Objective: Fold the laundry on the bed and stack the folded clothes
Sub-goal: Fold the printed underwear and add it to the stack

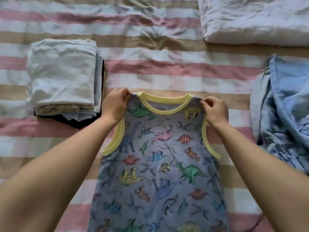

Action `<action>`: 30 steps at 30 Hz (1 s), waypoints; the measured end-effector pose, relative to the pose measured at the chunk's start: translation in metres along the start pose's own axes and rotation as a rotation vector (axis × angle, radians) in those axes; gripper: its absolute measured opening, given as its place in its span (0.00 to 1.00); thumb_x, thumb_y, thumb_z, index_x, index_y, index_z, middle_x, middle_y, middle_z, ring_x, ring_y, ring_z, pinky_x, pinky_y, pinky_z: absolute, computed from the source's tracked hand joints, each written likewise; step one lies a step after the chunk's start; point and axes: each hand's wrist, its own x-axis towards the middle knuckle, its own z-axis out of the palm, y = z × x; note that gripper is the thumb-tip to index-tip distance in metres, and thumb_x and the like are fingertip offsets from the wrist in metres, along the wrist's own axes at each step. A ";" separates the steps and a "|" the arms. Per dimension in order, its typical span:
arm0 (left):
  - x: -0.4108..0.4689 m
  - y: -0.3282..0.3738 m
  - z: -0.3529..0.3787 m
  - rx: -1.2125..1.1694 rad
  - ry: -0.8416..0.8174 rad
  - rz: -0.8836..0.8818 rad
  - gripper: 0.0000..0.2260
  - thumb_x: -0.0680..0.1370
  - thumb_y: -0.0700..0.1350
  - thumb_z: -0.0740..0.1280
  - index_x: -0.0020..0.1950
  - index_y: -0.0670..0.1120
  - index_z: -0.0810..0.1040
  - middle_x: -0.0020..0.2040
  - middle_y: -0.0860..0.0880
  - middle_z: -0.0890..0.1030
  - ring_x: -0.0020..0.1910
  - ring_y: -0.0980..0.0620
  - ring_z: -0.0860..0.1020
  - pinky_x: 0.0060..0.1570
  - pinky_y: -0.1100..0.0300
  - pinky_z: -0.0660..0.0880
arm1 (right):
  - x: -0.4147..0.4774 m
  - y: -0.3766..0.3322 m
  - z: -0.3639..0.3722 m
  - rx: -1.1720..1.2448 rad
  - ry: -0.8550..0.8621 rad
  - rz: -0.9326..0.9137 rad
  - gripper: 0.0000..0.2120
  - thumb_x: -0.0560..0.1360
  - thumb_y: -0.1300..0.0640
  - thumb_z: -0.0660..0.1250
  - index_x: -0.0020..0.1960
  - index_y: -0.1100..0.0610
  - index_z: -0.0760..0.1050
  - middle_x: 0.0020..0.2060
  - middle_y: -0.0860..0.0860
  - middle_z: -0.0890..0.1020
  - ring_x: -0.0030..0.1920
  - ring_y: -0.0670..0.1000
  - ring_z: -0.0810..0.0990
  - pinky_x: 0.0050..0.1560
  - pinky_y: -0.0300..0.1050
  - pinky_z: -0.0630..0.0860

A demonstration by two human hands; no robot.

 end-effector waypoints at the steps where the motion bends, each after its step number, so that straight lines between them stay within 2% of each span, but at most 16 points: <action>1: 0.004 -0.001 0.005 0.030 0.012 -0.024 0.09 0.78 0.43 0.63 0.55 0.41 0.76 0.54 0.40 0.76 0.52 0.41 0.74 0.48 0.53 0.69 | 0.005 0.000 0.006 -0.017 0.015 0.012 0.09 0.76 0.54 0.64 0.49 0.58 0.80 0.48 0.56 0.83 0.49 0.56 0.79 0.47 0.48 0.73; 3: -0.003 -0.002 0.015 0.087 0.062 -0.038 0.15 0.78 0.43 0.62 0.65 0.44 0.71 0.63 0.41 0.71 0.62 0.42 0.69 0.62 0.48 0.67 | 0.001 0.003 0.016 -0.126 0.090 -0.004 0.11 0.77 0.55 0.63 0.57 0.58 0.76 0.56 0.57 0.78 0.57 0.58 0.75 0.56 0.48 0.68; 5: -0.033 0.002 0.026 0.097 0.088 0.101 0.19 0.79 0.43 0.61 0.70 0.45 0.67 0.70 0.44 0.67 0.70 0.44 0.63 0.69 0.47 0.59 | -0.027 0.007 0.026 -0.271 0.133 -0.200 0.18 0.77 0.54 0.60 0.66 0.57 0.70 0.66 0.58 0.70 0.66 0.58 0.66 0.62 0.47 0.60; 7: -0.073 0.009 0.040 0.112 -0.027 0.288 0.20 0.80 0.46 0.58 0.73 0.48 0.63 0.74 0.47 0.61 0.74 0.46 0.56 0.72 0.48 0.52 | -0.066 0.010 0.038 -0.377 -0.008 -0.458 0.25 0.77 0.48 0.53 0.72 0.55 0.62 0.73 0.56 0.61 0.73 0.55 0.57 0.68 0.50 0.53; 8: -0.089 0.009 0.047 0.172 -0.126 0.355 0.21 0.80 0.49 0.55 0.73 0.50 0.59 0.75 0.48 0.57 0.75 0.47 0.52 0.73 0.49 0.47 | -0.082 0.014 0.043 -0.466 -0.121 -0.531 0.27 0.77 0.44 0.47 0.73 0.53 0.57 0.74 0.54 0.56 0.75 0.53 0.52 0.71 0.51 0.47; 10: -0.110 0.002 0.059 0.351 -0.304 0.375 0.22 0.80 0.57 0.46 0.74 0.56 0.47 0.76 0.52 0.46 0.75 0.49 0.42 0.72 0.53 0.38 | -0.099 0.025 0.049 -0.647 -0.297 -0.503 0.29 0.74 0.38 0.36 0.73 0.47 0.44 0.74 0.49 0.44 0.74 0.50 0.40 0.71 0.48 0.36; 11: -0.115 -0.005 0.063 0.417 -0.341 0.338 0.23 0.79 0.61 0.40 0.73 0.58 0.40 0.75 0.53 0.41 0.74 0.51 0.38 0.71 0.54 0.34 | -0.100 0.030 0.050 -0.688 -0.324 -0.455 0.29 0.73 0.37 0.33 0.72 0.45 0.39 0.73 0.48 0.40 0.73 0.48 0.35 0.70 0.46 0.32; 13: -0.118 -0.015 0.065 0.462 -0.338 0.277 0.25 0.76 0.64 0.33 0.71 0.60 0.34 0.74 0.55 0.36 0.73 0.53 0.34 0.70 0.55 0.31 | -0.096 0.036 0.050 -0.699 -0.329 -0.420 0.26 0.77 0.38 0.37 0.72 0.45 0.36 0.74 0.47 0.39 0.72 0.45 0.33 0.68 0.44 0.29; 15: -0.117 -0.013 0.062 0.400 -0.320 0.259 0.25 0.78 0.63 0.40 0.74 0.59 0.39 0.76 0.55 0.41 0.75 0.53 0.39 0.71 0.55 0.35 | -0.095 0.031 0.045 -0.638 -0.324 -0.442 0.26 0.80 0.42 0.46 0.75 0.47 0.44 0.76 0.48 0.47 0.75 0.47 0.41 0.71 0.47 0.34; 18: -0.104 0.000 0.049 0.249 -0.220 0.237 0.22 0.80 0.51 0.57 0.73 0.51 0.61 0.75 0.50 0.60 0.74 0.49 0.55 0.71 0.50 0.50 | -0.086 0.017 0.031 -0.422 -0.143 -0.439 0.21 0.79 0.52 0.59 0.70 0.55 0.66 0.71 0.54 0.66 0.72 0.55 0.59 0.71 0.54 0.52; 19: -0.094 0.003 0.046 0.222 -0.180 0.224 0.21 0.79 0.48 0.59 0.72 0.50 0.64 0.74 0.49 0.62 0.74 0.48 0.56 0.70 0.49 0.52 | -0.077 0.012 0.026 -0.386 -0.067 -0.400 0.20 0.78 0.54 0.60 0.69 0.56 0.68 0.69 0.55 0.67 0.71 0.56 0.62 0.69 0.55 0.56; 21: -0.070 0.006 0.043 0.211 -0.127 0.180 0.23 0.78 0.41 0.62 0.73 0.50 0.62 0.75 0.49 0.60 0.74 0.48 0.54 0.71 0.47 0.52 | -0.051 0.005 0.020 -0.393 -0.008 -0.298 0.21 0.77 0.54 0.62 0.69 0.56 0.67 0.70 0.54 0.66 0.70 0.56 0.61 0.67 0.54 0.59; 23: -0.042 0.005 0.043 0.218 -0.088 0.114 0.27 0.78 0.38 0.60 0.75 0.51 0.57 0.76 0.50 0.57 0.75 0.49 0.51 0.72 0.46 0.50 | -0.025 -0.001 0.018 -0.469 -0.063 -0.201 0.25 0.77 0.53 0.62 0.72 0.55 0.61 0.71 0.54 0.64 0.70 0.55 0.59 0.68 0.53 0.58; 25: -0.017 0.002 0.043 0.235 -0.073 0.008 0.27 0.78 0.38 0.60 0.75 0.51 0.56 0.74 0.49 0.61 0.74 0.48 0.55 0.72 0.45 0.47 | -0.005 -0.002 0.017 -0.529 -0.114 -0.122 0.25 0.76 0.52 0.64 0.71 0.54 0.62 0.67 0.55 0.68 0.67 0.57 0.63 0.65 0.54 0.62; 27: 0.001 -0.004 0.040 0.244 -0.031 -0.058 0.22 0.76 0.38 0.62 0.70 0.49 0.66 0.66 0.46 0.71 0.67 0.45 0.63 0.69 0.45 0.51 | 0.011 -0.001 0.016 -0.507 -0.093 -0.076 0.17 0.75 0.52 0.66 0.63 0.52 0.72 0.60 0.54 0.76 0.62 0.57 0.68 0.58 0.51 0.65; 30: 0.016 -0.008 0.028 0.211 0.073 -0.024 0.11 0.76 0.39 0.62 0.55 0.48 0.80 0.54 0.45 0.79 0.58 0.44 0.69 0.56 0.53 0.54 | 0.026 -0.009 0.009 -0.390 -0.049 -0.025 0.08 0.74 0.53 0.68 0.53 0.52 0.79 0.52 0.53 0.81 0.56 0.57 0.73 0.49 0.48 0.62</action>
